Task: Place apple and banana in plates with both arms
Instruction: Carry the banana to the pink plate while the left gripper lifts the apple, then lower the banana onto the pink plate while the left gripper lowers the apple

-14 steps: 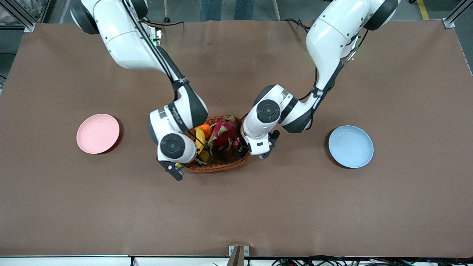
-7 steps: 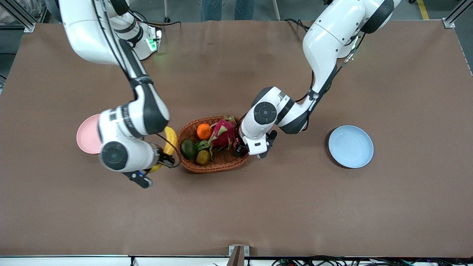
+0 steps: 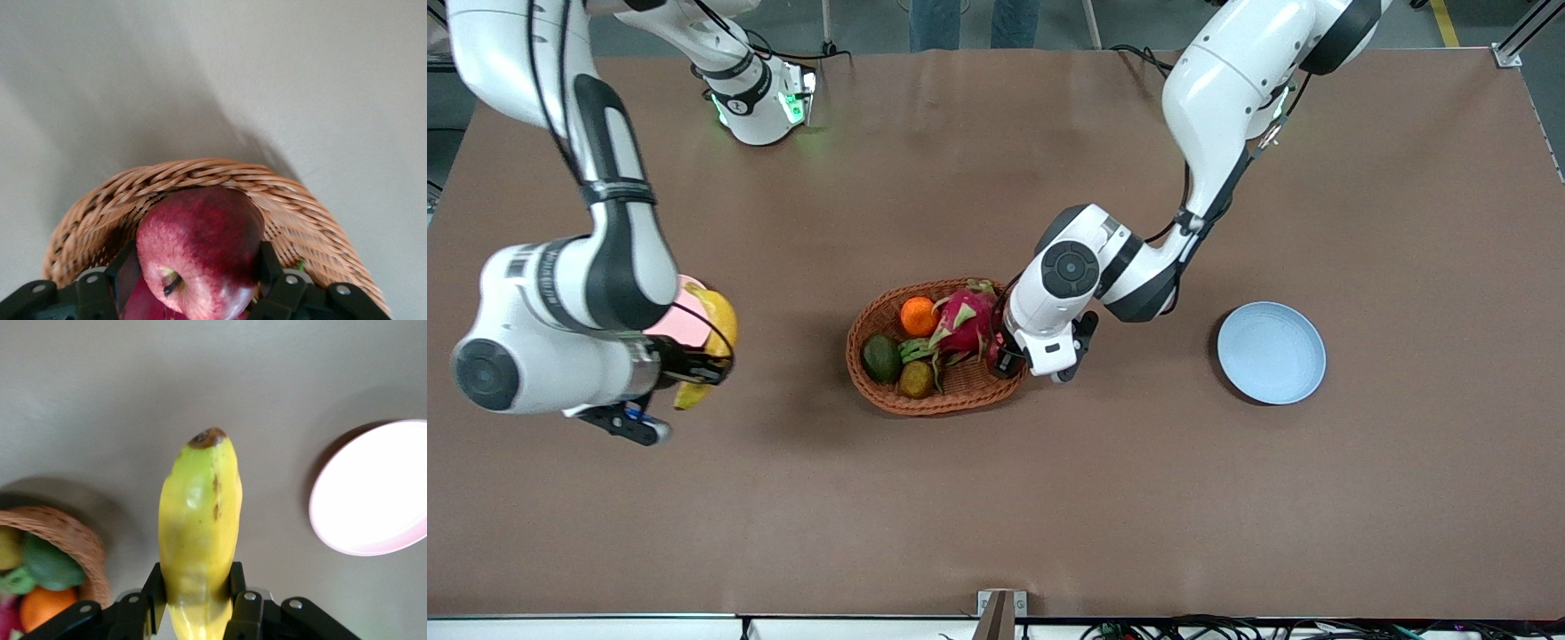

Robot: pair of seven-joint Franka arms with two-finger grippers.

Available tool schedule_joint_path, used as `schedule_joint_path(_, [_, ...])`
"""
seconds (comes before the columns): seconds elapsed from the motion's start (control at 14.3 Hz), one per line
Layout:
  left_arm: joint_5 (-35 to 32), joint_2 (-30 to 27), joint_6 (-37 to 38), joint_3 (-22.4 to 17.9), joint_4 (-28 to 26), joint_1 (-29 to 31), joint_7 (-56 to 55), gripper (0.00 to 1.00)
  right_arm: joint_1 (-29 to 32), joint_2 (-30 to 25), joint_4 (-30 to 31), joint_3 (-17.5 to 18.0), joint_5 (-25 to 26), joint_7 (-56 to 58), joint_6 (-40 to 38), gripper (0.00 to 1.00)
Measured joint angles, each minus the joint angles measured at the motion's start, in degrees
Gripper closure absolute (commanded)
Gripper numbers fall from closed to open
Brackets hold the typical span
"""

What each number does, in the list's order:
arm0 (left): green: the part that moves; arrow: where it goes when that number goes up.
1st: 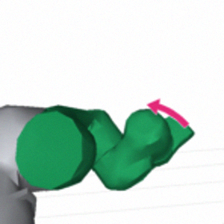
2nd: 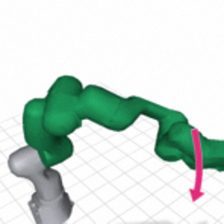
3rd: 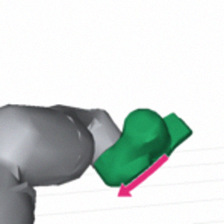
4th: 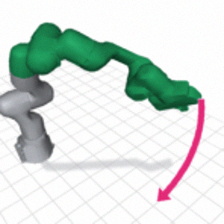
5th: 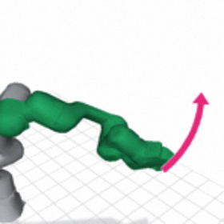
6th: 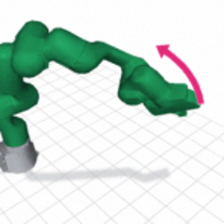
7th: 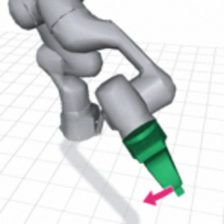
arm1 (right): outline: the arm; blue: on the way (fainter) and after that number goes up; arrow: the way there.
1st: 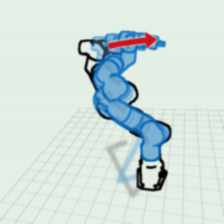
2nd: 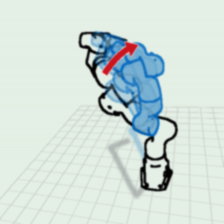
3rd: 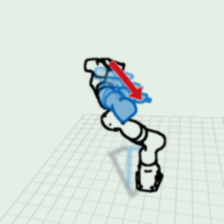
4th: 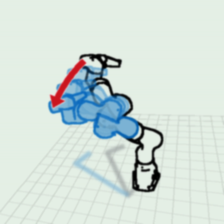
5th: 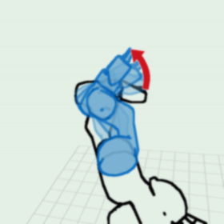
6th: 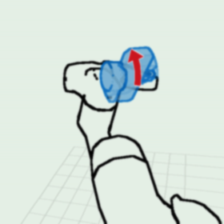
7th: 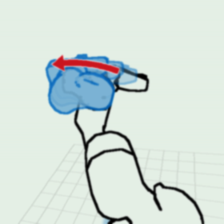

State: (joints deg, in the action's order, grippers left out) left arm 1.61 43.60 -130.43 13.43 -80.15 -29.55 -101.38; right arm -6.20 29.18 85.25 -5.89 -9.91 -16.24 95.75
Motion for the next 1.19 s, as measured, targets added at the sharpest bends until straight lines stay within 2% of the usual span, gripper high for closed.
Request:
schedule_joint_path(0.21, [-0.12, -5.10, 6.26, -0.32, 0.19, 3.08, 0.15, 0.70, 7.79, -4.13, 11.15, -0.07, -0.92, 14.17, 5.01, 1.00])
schedule_joint_path(0.35, [-0.23, -8.67, 10.58, -0.37, -0.63, 6.88, 4.07, 0.70, 13.00, -5.22, 17.10, -0.10, -3.72, 23.73, 7.69, 1.00])
schedule_joint_path(0.63, [-0.25, -16.34, 13.72, -0.32, -8.78, 16.28, 21.08, 0.70, 20.47, -5.03, 26.49, -0.04, -9.75, 38.24, 15.77, 1.00])
schedule_joint_path(0.84, [-0.33, -21.62, 13.70, -0.37, -18.13, 23.48, 35.50, 0.70, 21.64, -2.89, 29.61, 0.03, -15.89, 45.22, 18.23, 0.99])
schedule_joint_path(1.05, [-0.67, -25.00, 12.02, -0.37, -26.29, 30.33, 48.14, 0.70, 21.97, -0.21, 29.63, 0.08, -18.01, 47.81, 20.26, 0.98])
schedule_joint_path(1.12, [-0.70, -25.60, 10.74, -0.38, -28.55, 32.33, 51.61, 0.70, 21.97, 0.15, 29.59, 0.18, -18.18, 47.93, 20.71, 0.93])
schedule_joint_path(1.19, [-0.71, -25.95, 9.17, -0.37, -30.71, 34.08, 54.46, 0.70, 21.96, 0.20, 29.42, 0.28, -18.23, 47.93, 20.80, 0.80])
